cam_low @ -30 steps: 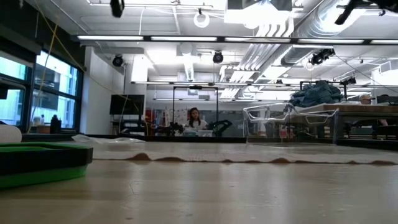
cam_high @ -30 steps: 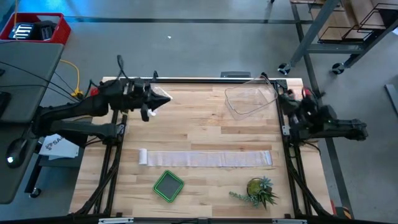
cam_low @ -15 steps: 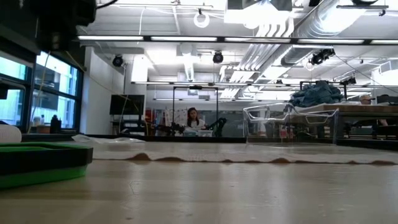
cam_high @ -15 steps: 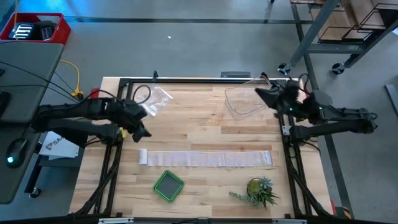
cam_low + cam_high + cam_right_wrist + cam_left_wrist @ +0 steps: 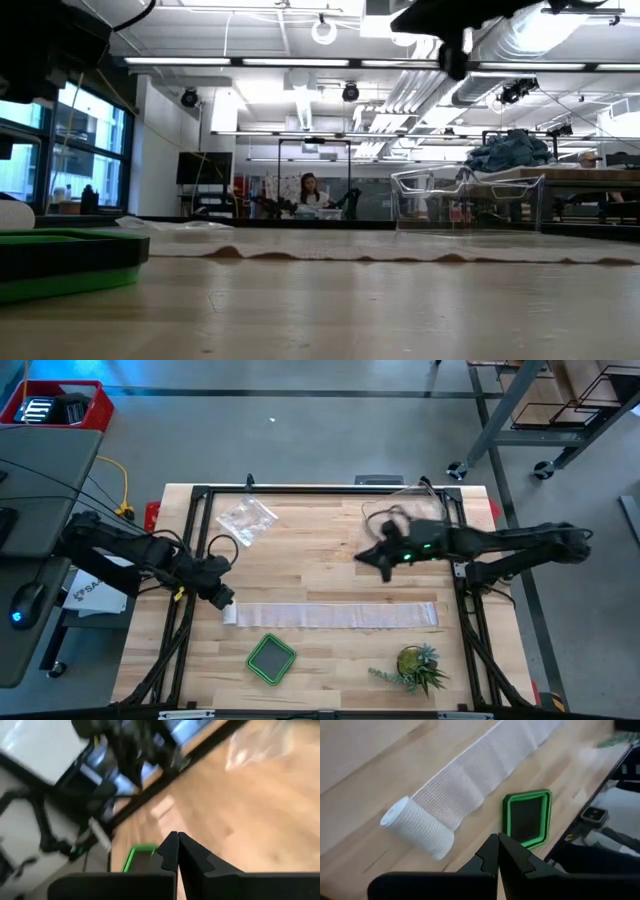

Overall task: Roll bandage
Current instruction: Roll the white bandage

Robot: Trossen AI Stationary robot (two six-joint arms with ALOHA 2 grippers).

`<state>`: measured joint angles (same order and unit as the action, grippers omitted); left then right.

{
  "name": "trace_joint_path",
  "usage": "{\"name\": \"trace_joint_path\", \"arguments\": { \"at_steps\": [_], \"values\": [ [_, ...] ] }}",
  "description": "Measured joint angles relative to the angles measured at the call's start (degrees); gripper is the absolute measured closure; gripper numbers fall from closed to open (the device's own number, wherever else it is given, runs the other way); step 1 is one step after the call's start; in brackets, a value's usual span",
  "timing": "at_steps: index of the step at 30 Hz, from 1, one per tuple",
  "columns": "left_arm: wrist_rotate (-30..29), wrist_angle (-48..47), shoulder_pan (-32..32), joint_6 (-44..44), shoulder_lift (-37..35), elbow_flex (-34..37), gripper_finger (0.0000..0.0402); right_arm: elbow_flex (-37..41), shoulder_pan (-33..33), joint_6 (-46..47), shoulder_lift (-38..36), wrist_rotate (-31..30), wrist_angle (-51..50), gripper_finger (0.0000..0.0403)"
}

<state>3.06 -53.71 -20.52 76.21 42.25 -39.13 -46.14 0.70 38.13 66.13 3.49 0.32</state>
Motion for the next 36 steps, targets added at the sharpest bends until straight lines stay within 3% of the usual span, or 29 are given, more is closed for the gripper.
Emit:
{"name": "trace_joint_path", "arguments": {
  "at_steps": [5,11,23,29,36],
  "values": [
    [1.1,-12.2,-3.4,9.3,0.7,0.1,0.0401,-2.0,0.2,-0.7,11.3,5.8,0.2,0.0402],
    [1.3,-12.5,-7.5,15.0,3.3,0.0,0.0401,-8.5,-0.8,3.9,25.3,10.4,0.2,0.0402],
    [2.0,-9.0,-8.6,14.5,5.0,0.0,0.0401,-39.4,-3.0,4.7,54.2,15.5,-10.8,0.0403],
    [1.3,-9.1,-8.6,12.4,5.2,0.0,0.0401,-49.3,-3.5,6.5,62.9,17.0,-16.6,0.0403],
    [1.3,-9.0,-8.6,13.3,7.3,0.0,0.0401,-54.0,-5.2,6.5,67.0,16.3,-19.1,0.0403]
  ]
}}
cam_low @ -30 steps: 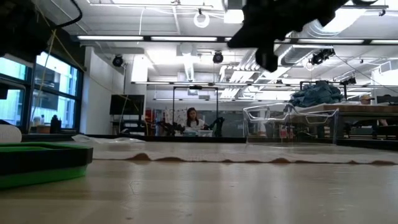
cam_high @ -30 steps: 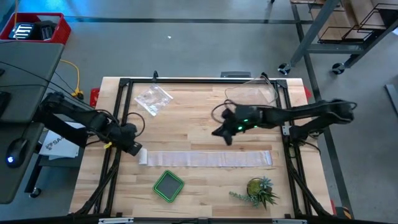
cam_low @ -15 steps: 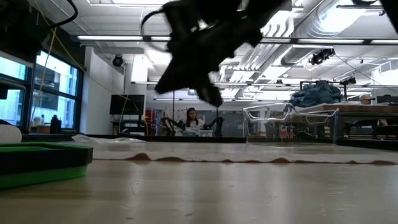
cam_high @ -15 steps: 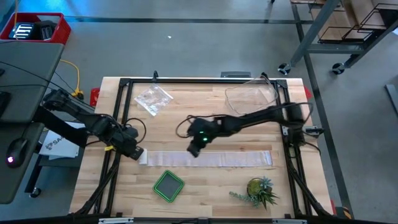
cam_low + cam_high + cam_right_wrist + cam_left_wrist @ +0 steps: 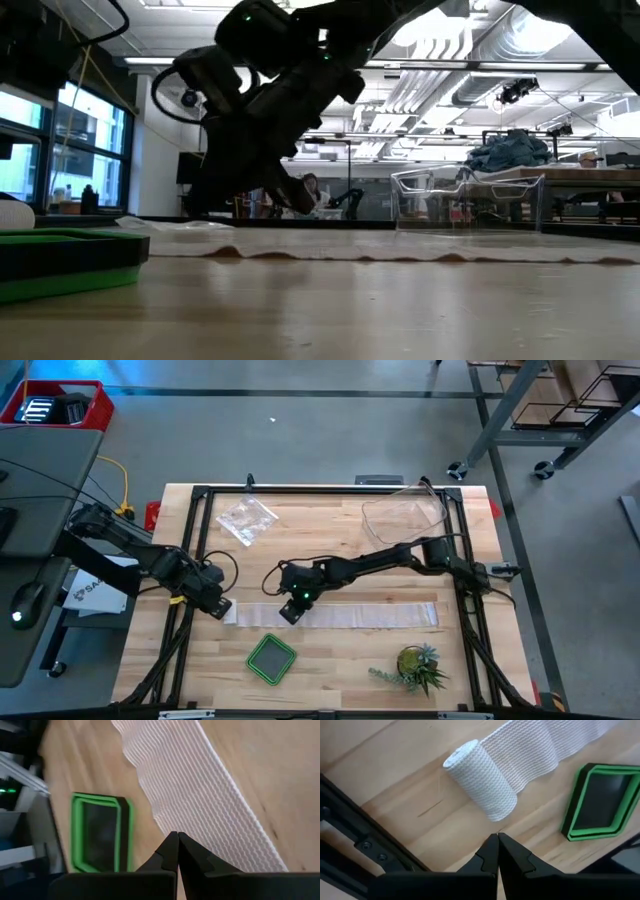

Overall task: Roll bandage
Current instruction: Roll the white bandage

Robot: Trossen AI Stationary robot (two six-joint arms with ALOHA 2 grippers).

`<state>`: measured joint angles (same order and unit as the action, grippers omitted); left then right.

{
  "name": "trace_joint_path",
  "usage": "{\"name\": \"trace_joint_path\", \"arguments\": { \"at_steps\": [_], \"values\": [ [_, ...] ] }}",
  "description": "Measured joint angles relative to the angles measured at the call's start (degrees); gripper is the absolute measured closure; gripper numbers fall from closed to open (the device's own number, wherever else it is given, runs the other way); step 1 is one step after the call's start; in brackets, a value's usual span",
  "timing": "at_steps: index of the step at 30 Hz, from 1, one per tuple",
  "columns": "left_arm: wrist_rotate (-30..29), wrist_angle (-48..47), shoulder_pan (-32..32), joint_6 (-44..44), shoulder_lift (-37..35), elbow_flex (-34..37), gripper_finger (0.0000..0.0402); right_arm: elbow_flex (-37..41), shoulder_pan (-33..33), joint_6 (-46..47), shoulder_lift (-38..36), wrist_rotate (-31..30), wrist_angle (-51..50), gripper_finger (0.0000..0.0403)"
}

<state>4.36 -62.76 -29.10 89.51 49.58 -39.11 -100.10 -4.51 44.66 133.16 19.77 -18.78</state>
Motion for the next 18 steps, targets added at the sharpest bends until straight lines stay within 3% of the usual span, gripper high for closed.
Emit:
{"name": "trace_joint_path", "arguments": {
  "at_steps": [12,18],
  "values": [
    [0.5,4.2,0.0,2.3,4.2,0.0,0.0401,0.1,-2.5,0.5,0.2,-12.0,-1.3,0.0403],
    [1.2,5.1,0.0,1.7,5.9,0.0,0.0401,0.1,-2.6,3.2,0.2,-14.1,-1.7,0.0403]
  ]
}}
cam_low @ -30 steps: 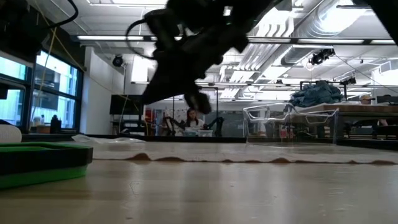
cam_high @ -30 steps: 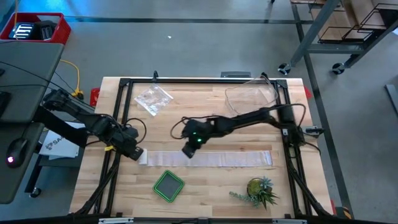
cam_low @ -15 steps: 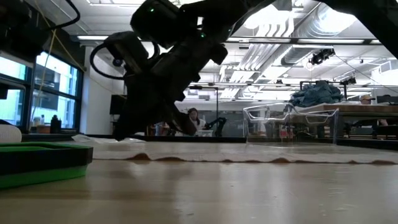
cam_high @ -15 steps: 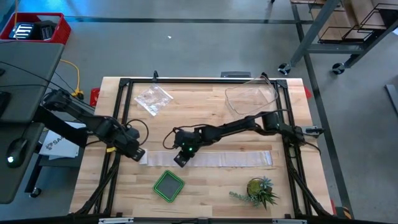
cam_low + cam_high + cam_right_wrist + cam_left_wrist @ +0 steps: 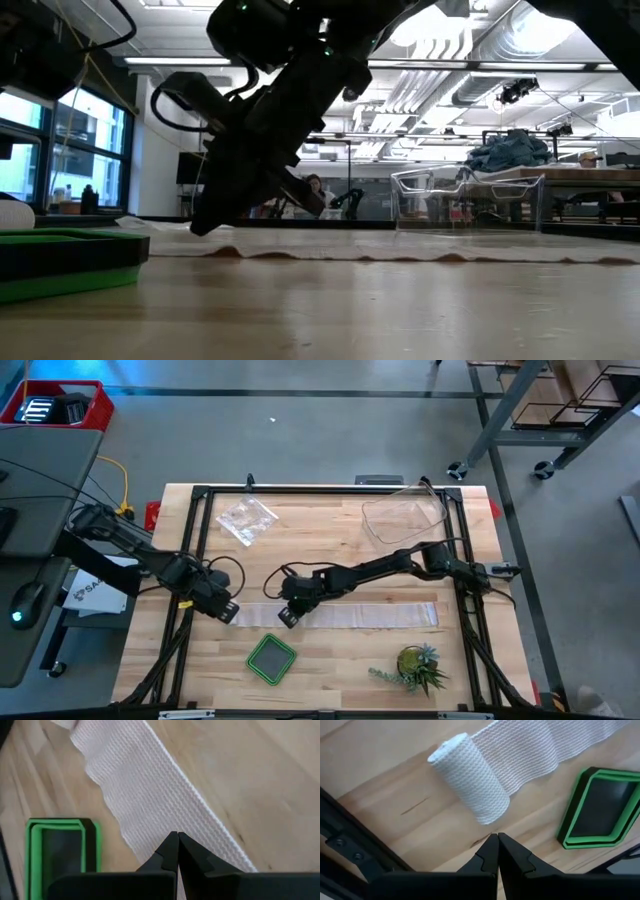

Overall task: Roll bandage
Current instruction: Roll the white bandage

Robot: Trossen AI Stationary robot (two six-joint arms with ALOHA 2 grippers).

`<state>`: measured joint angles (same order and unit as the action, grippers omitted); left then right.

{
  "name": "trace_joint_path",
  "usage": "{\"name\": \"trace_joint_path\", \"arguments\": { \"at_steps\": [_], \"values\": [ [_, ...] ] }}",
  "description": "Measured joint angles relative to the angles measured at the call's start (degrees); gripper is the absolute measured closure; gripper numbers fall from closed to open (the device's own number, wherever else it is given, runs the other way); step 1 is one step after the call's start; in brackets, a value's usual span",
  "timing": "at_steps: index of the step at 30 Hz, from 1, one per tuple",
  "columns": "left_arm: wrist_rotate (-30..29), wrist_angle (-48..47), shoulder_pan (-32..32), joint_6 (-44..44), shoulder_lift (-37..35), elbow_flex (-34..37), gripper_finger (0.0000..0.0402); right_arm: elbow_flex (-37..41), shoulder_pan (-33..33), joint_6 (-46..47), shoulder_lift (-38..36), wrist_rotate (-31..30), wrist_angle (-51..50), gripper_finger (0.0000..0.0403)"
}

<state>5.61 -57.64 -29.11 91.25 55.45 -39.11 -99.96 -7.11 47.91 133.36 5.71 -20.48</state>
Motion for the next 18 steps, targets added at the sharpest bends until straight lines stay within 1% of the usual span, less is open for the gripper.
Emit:
{"name": "trace_joint_path", "arguments": {
  "at_steps": [4,10,14,18],
  "values": [
    [0.0,1.2,-0.4,1.0,0.8,0.0,0.0401,0.0,-0.1,1.2,0.0,-0.8,-2.6,0.0403],
    [-0.1,1.0,-2.5,2.3,2.5,0.0,0.0401,0.0,0.0,1.6,0.2,-2.4,-3.6,0.0403],
    [-3.4,-1.8,-4.3,5.3,4.4,0.0,0.0401,0.0,0.3,1.6,0.2,-2.2,-3.6,0.0403],
    [-3.9,-3.1,-5.6,7.5,7.5,0.0,0.0401,0.0,0.3,1.1,0.2,-2.2,-3.6,0.0403]
  ]
}}
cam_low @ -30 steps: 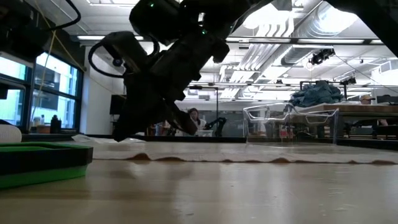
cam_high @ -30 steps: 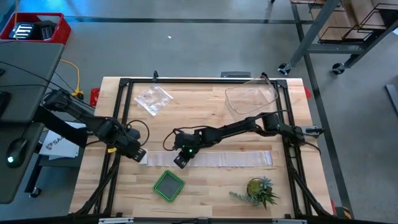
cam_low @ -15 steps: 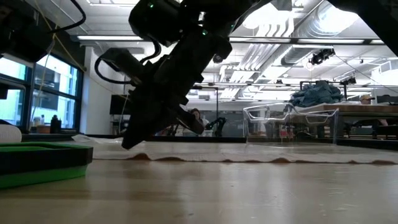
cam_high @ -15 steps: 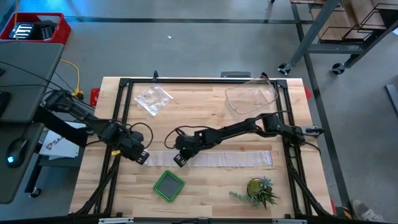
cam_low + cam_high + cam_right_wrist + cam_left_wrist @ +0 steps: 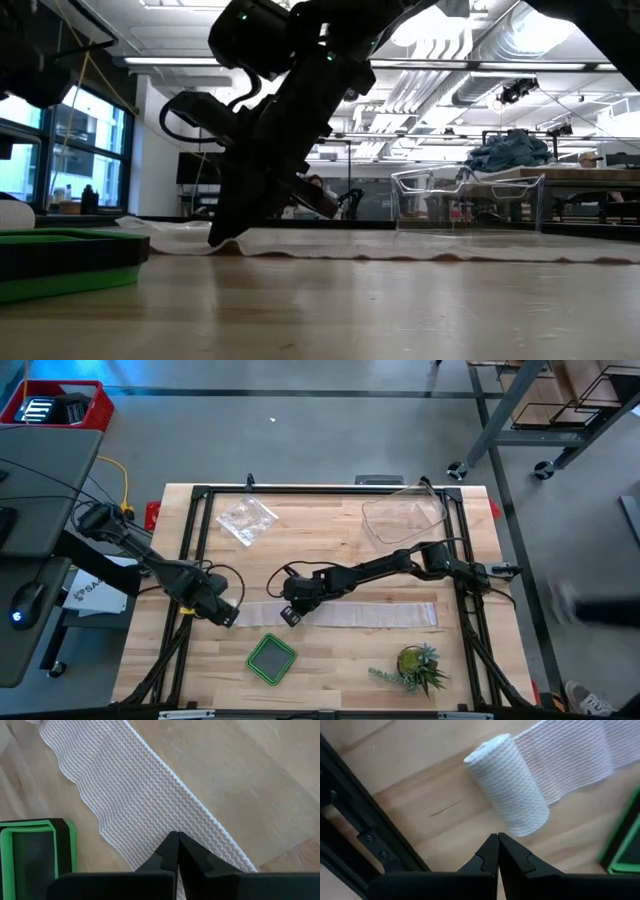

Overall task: Roll bandage
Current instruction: Roll the white bandage

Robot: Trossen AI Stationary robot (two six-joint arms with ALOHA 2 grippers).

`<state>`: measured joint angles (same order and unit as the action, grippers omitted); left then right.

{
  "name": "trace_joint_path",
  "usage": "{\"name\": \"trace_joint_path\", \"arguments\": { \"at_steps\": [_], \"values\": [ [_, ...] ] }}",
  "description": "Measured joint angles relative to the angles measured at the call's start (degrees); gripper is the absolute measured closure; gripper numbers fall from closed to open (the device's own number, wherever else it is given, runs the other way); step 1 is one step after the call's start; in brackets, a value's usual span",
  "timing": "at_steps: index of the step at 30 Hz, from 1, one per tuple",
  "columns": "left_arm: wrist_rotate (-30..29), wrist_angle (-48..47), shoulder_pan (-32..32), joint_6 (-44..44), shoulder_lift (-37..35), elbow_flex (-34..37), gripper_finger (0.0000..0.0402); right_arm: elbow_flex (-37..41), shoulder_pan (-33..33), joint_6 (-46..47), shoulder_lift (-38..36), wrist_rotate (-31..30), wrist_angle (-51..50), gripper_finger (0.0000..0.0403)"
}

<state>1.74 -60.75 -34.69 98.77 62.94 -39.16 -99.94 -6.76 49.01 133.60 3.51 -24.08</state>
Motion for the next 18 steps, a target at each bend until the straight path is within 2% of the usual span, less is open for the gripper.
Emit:
{"name": "trace_joint_path", "arguments": {
  "at_steps": [8,18],
  "values": [
    [-2.2,1.1,-0.3,3.9,5.7,0.0,0.0401,0.0,0.0,-0.7,0.0,0.0,0.0,0.0403],
    [-1.6,2.5,-0.3,6.2,10.2,0.0,0.0401,0.0,0.0,-1.5,0.0,0.1,0.0,0.0403]
  ]
}}
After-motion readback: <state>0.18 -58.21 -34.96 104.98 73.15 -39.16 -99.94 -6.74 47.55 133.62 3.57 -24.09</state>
